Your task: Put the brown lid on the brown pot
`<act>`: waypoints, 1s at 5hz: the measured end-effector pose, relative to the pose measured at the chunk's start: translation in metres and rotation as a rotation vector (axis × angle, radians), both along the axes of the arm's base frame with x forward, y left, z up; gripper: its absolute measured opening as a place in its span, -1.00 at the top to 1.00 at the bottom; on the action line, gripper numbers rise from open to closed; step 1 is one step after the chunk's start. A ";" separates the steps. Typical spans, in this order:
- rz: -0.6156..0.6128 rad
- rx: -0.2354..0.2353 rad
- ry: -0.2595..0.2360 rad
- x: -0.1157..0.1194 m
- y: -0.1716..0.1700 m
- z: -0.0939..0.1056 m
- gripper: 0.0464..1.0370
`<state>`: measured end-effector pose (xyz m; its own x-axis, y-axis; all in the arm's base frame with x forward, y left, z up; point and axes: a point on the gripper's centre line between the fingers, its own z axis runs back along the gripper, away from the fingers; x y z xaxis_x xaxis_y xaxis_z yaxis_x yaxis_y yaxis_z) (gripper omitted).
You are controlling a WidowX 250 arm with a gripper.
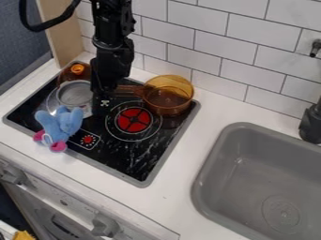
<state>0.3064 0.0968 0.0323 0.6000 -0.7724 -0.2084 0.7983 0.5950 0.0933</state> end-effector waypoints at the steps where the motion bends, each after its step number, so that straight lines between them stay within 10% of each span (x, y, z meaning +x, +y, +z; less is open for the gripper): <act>1: -0.009 -0.004 0.018 -0.001 -0.003 -0.005 -0.93; 3: 0.017 -0.063 0.004 -0.001 -0.006 -0.001 -0.93; 5: 0.130 -0.125 -0.115 0.001 0.023 0.039 -0.93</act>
